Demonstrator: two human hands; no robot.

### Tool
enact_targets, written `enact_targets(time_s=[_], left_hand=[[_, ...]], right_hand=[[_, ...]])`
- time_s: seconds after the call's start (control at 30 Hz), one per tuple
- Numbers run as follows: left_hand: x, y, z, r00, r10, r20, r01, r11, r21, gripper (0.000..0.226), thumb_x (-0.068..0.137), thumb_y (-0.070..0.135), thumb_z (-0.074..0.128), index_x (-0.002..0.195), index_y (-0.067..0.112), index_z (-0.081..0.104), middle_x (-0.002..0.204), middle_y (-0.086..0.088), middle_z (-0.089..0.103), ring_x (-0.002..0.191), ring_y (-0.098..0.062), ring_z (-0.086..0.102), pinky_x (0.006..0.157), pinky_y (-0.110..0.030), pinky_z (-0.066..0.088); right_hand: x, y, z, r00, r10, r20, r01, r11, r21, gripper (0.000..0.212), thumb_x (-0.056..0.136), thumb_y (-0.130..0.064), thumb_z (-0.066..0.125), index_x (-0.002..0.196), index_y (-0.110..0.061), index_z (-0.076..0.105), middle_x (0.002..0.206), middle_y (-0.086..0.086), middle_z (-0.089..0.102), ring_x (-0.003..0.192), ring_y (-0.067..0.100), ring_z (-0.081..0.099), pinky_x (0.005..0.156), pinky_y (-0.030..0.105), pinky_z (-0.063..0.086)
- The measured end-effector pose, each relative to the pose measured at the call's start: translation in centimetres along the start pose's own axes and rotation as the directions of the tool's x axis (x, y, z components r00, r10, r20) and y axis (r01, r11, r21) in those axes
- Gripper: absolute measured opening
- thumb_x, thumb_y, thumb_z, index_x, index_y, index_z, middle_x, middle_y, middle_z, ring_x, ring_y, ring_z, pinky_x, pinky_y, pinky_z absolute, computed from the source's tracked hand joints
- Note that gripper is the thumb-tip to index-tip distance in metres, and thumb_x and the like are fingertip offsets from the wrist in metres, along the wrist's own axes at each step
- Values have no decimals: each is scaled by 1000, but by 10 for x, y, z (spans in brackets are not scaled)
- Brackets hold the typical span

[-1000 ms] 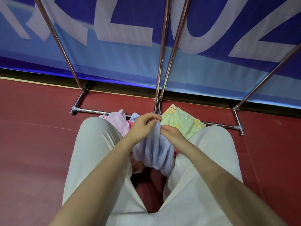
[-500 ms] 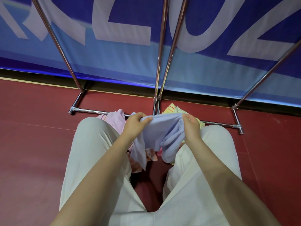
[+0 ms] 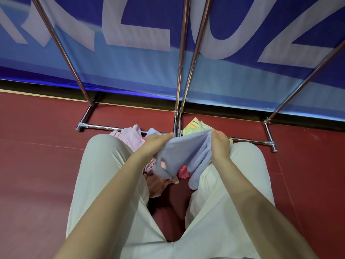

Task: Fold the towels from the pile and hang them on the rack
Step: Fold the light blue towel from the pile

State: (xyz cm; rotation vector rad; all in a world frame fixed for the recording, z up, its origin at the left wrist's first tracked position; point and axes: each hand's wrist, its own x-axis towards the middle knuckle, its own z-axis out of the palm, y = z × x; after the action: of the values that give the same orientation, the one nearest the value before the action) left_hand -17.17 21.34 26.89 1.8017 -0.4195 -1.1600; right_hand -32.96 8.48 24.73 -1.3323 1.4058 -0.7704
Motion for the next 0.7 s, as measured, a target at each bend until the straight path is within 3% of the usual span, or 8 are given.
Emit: enact_targets(time_s=[0.1,0.17,0.23,0.33,0.4,0.47,0.57,0.7], left_hand=[[-8,0,1,991,14,132,-20,999,49,18,94,29,61,80,18,63,81,-3,65,86,-24,61,89,-40,52],[-11,-1,0,980,49,191,-58,998,41,23,95,25,60,72,21,64,71,4,64,74,-15,61,74,-31,54],[-14,-1,0,970,68,235,-79,996,38,37,97,21,57,61,15,65,57,15,60,59,-2,56,58,-20,44],[-15,0,1,972,49,228,-61,997,46,42,97,21,52,57,23,64,58,13,56,61,-3,51,62,-20,39],[-11,-2,1,984,30,177,-32,999,10,27,95,27,51,69,24,54,70,1,53,70,-11,50,68,-27,39],[-10,-2,-1,990,28,136,-27,1000,-7,26,96,36,50,79,18,58,77,-4,58,76,-15,55,73,-29,43],[-10,-2,-4,986,108,126,-110,994,14,36,99,42,47,80,17,63,79,1,65,80,-12,60,79,-25,46],[-7,-6,-6,979,188,83,-193,979,59,23,96,35,56,83,17,57,81,2,58,79,-10,52,74,-22,42]], right_hand=[[0,0,-1,1000,8,10,-8,1000,-16,18,99,-23,45,92,-14,60,97,5,63,93,22,57,90,37,47],[0,-1,-2,1000,1,18,-1,999,-37,18,99,-22,45,93,-14,60,98,5,62,92,21,56,88,36,47],[-1,-2,-2,1000,-9,25,10,999,-53,19,99,-22,44,94,-14,60,97,5,62,91,21,55,85,34,46],[-1,-3,-2,999,-17,46,19,998,-57,19,98,-20,45,94,-12,61,94,6,61,88,20,55,82,32,44],[0,-3,-3,997,-16,73,18,999,-34,17,97,-19,47,90,-11,61,89,7,60,85,20,53,80,31,44],[3,-7,-6,996,-20,87,22,1000,-15,15,96,-18,50,88,-11,61,86,6,58,82,18,51,78,29,43],[8,-12,-13,992,-37,120,38,999,-5,13,95,-17,52,88,-13,62,85,4,59,82,18,53,78,29,45],[6,-12,-22,990,-43,131,42,999,13,20,94,-18,53,75,-21,60,78,0,58,79,16,52,70,26,45]])
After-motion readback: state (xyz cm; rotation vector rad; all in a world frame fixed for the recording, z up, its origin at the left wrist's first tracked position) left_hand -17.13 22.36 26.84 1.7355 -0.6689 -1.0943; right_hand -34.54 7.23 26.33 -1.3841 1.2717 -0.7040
